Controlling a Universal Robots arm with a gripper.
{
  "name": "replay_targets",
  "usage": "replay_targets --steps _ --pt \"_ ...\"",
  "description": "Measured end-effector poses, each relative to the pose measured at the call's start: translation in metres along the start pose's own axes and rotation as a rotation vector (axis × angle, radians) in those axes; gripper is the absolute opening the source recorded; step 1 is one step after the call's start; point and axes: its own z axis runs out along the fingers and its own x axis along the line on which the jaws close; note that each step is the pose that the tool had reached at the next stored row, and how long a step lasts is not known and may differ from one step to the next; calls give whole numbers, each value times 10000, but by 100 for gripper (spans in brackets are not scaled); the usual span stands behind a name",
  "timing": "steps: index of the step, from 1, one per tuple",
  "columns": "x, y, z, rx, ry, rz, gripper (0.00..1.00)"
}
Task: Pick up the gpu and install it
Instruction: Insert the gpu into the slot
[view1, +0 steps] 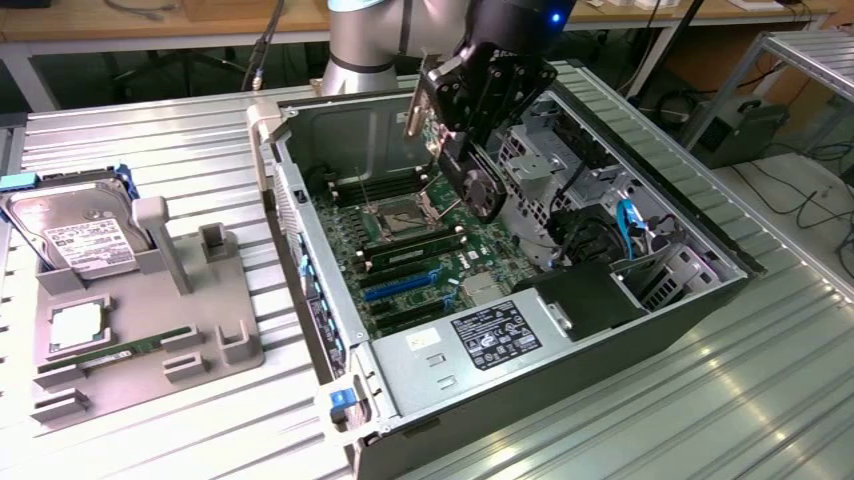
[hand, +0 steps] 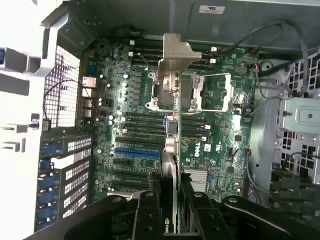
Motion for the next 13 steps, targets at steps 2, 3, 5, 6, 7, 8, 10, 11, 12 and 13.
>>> replay_targets --steps 2,3,5,6,7,8,10,11,12,13 --pt "0 0 2 35 -52 -572 26" --pt "0 0 3 48 -82 -758 26" --pt "0 0 7 94 -192 -1415 26" --pt "0 0 8 110 -230 -1632 26" --pt "0 0 9 123 -263 -1825 26" --pt "0 0 10 133 -287 -1963 26" --pt "-1 0 12 160 -353 -2344 26" --pt "-1 0 13 171 -379 -2497 26" --pt "-1 0 15 188 -422 -2748 26" --pt "-1 0 15 198 -443 -2883 26"
